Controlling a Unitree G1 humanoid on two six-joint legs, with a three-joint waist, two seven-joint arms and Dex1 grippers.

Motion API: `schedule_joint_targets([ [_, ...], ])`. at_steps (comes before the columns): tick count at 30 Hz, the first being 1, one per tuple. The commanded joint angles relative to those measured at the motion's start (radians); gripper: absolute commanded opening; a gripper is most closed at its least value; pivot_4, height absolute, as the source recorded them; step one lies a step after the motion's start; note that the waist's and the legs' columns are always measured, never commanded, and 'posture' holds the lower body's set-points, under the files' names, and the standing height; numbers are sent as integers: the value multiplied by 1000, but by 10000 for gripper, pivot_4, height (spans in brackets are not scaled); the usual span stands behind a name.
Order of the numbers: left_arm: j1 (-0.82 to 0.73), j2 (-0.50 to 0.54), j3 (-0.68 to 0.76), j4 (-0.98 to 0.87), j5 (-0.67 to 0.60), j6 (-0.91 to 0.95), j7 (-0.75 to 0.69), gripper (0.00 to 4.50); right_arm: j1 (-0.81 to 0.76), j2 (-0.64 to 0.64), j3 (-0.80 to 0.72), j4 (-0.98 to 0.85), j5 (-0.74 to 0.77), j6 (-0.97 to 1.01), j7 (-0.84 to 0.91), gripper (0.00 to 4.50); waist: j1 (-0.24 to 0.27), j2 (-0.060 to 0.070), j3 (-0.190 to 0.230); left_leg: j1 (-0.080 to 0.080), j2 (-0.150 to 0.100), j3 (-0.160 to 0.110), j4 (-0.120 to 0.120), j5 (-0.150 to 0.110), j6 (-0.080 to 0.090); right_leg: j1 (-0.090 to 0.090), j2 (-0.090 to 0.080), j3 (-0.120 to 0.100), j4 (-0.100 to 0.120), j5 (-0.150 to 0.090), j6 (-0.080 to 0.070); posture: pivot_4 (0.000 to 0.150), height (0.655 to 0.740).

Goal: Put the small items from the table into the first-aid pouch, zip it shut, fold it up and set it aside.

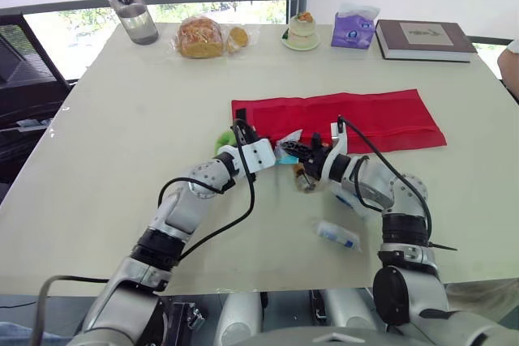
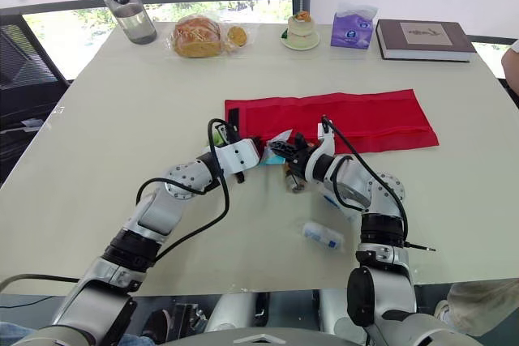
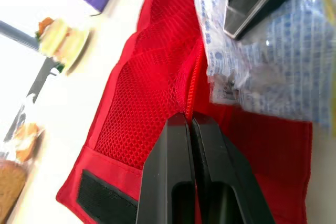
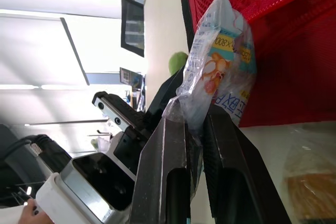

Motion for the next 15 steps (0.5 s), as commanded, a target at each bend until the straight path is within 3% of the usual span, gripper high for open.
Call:
schedule_joint_targets([
  [1,17,-24,12,-62,15,28,30,424,4,13,-1,2,37,12,3,0,0,0,0,0,0,0,0,0,0,0,0,0,0,0,0,1500,7400],
  [7,40,-56,42,-125,3,82,46,424,20,36,21,11,63,47,3,0,-2,0,0,0,0,-1,0,0,0,0,0,0,0,0,0,1500,7400],
  [15,88,-92,40,-209,-8,146,24,424,-16,44,33,106,-32,0,66,0,-3,0,0,1,0,-1,0,0,0,0,1,0,0,0,0,1500,7400],
])
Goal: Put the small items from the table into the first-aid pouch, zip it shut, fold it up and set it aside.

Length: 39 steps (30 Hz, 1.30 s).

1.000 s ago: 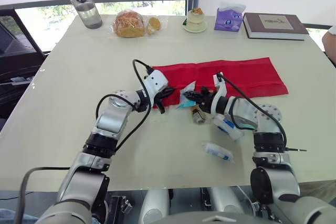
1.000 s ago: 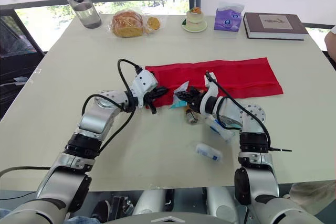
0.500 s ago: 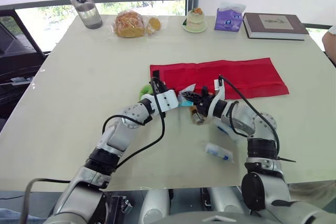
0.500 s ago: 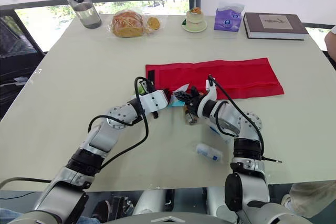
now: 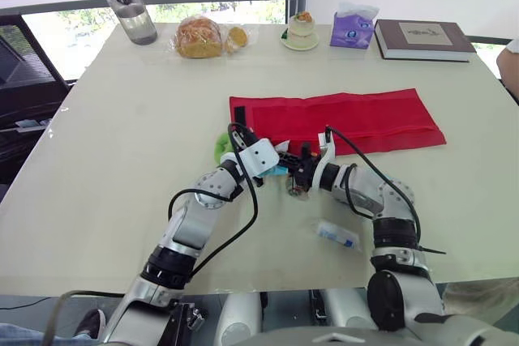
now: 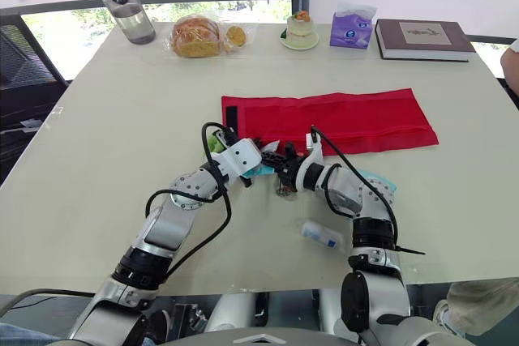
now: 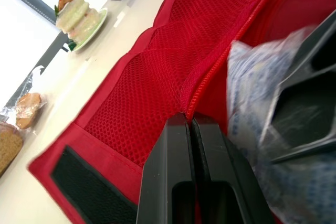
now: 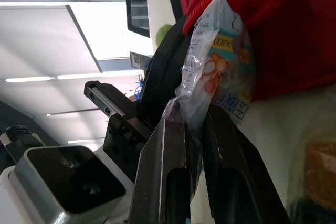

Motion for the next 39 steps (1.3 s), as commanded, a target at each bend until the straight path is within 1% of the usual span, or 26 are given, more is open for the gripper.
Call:
schedule_joint_targets([
  [1,6,-10,3,-73,-16,10,-11,424,-31,3,11,40,-47,-37,45,0,-1,0,0,0,0,0,0,0,0,0,0,0,0,0,0,1500,7400],
  [5,21,-9,6,-89,-17,20,-13,424,-60,-21,4,81,-113,-75,74,0,-1,0,0,1,0,0,0,0,0,0,1,1,0,0,0,1500,7400],
  [9,24,-14,9,-92,-16,22,-12,424,-74,-42,-9,108,-146,-62,67,0,-1,0,-1,2,1,0,1,0,0,1,1,1,1,0,0,1500,7400],
  [13,13,-28,23,-82,-16,24,3,424,-65,-74,43,105,-204,-11,91,0,0,0,-1,2,0,1,1,1,1,1,1,1,1,1,1,1500,7400],
  [21,6,-46,33,-83,-24,24,3,424,-77,-57,37,139,-226,32,78,0,1,0,-1,2,0,1,1,1,1,2,0,1,0,1,1,1500,7400],
  [28,-12,-62,42,-90,-33,19,6,424,-126,-30,-26,221,-209,39,77,0,0,0,-1,2,0,1,1,1,1,1,1,1,0,1,1,1500,7400],
  [39,-42,-116,65,-83,-62,35,17,424,-192,-48,-34,304,-240,128,174,0,-1,0,-1,1,0,4,1,1,1,1,1,1,0,1,1,1500,7400],
])
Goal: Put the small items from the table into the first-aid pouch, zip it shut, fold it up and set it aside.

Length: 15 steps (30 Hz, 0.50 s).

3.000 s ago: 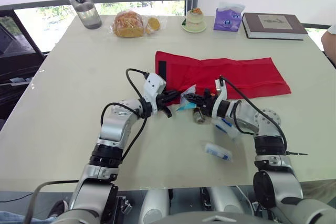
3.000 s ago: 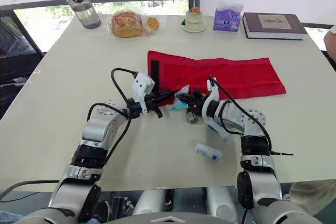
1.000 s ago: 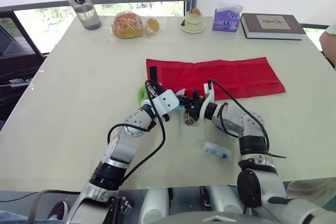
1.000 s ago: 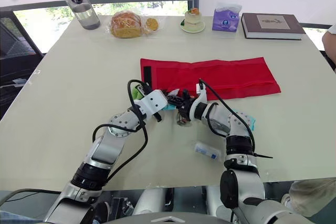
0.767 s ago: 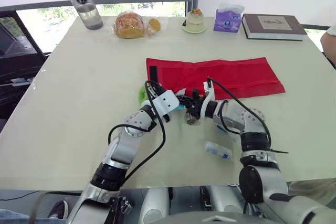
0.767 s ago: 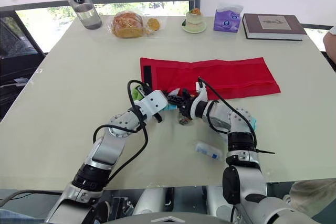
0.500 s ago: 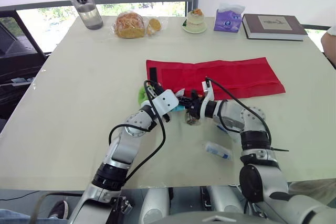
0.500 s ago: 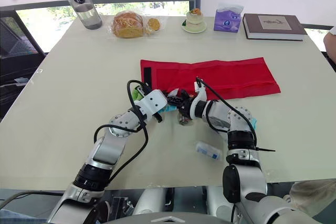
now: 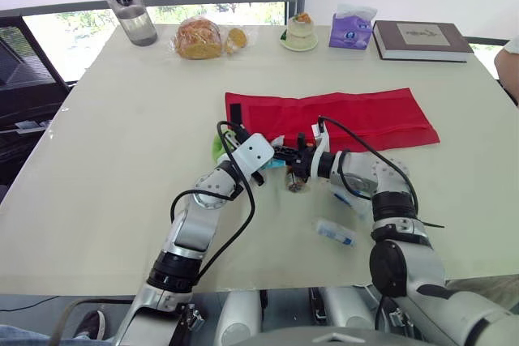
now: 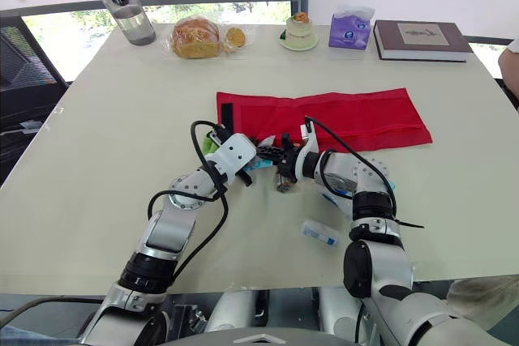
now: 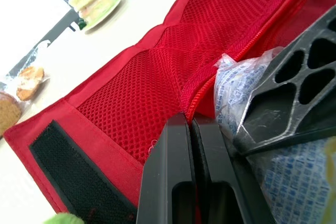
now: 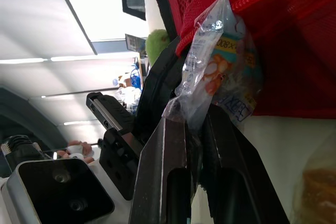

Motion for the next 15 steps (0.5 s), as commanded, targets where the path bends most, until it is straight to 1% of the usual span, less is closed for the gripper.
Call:
schedule_joint_targets([
  [1,-55,-30,-2,-65,-35,-38,18,424,-9,4,21,70,-48,49,13,0,1,0,0,0,0,0,0,0,0,0,0,0,0,0,0,1500,7400],
  [6,-52,-38,-2,-66,-56,-44,14,424,-37,-8,13,110,-92,36,47,0,-2,0,0,1,0,3,-1,0,0,0,0,1,0,0,0,1500,7400],
  [8,-26,-40,-18,-88,-73,-32,-11,424,-70,1,-28,146,-107,-77,53,0,-2,0,0,1,0,2,-1,0,0,0,0,1,0,0,0,1500,7400],
  [10,-6,-37,-24,-101,-79,-20,-19,424,-86,0,-42,155,-118,-130,89,0,-4,0,0,2,1,4,-1,0,0,0,1,2,0,0,0,1500,7400],
  [15,21,-23,-11,-113,-91,-1,-21,424,-83,-7,-74,115,-85,-104,157,0,-3,0,0,3,1,4,0,1,1,0,1,2,1,1,1,1500,7400],
])
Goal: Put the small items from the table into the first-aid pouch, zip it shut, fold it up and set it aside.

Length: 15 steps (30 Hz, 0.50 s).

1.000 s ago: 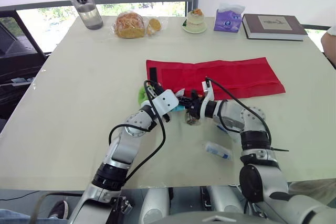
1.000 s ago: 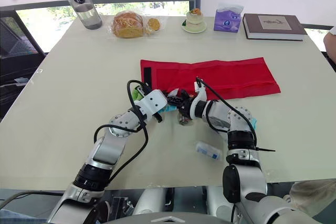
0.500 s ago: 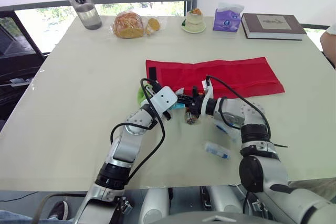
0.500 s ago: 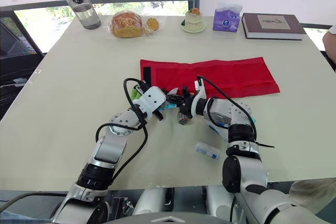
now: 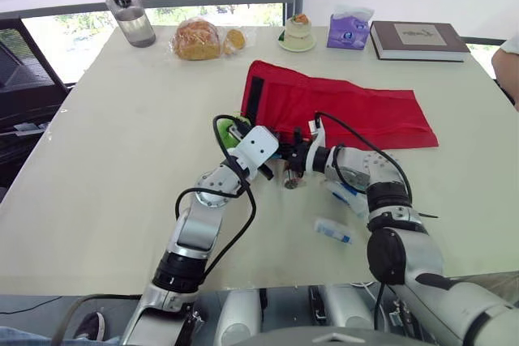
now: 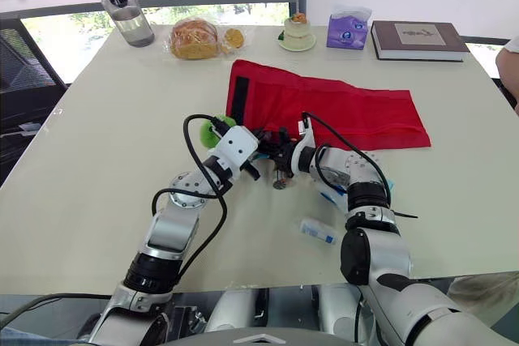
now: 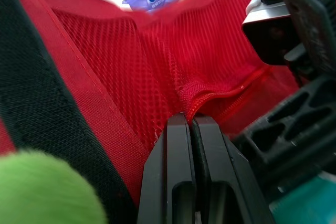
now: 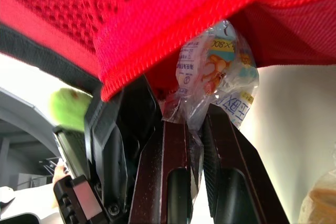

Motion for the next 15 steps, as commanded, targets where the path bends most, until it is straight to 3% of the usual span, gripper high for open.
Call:
schedule_joint_targets([
  [1,23,8,-11,-42,-21,11,-17,424,2,-4,-34,-38,14,-24,51,0,0,0,0,0,0,0,0,0,0,0,0,0,0,0,0,1500,7400],
  [15,23,22,-6,-33,-83,68,-43,424,62,12,-69,-144,54,15,114,0,4,0,0,-4,-1,0,-2,0,0,-2,-2,0,-3,0,0,1500,7400],
])
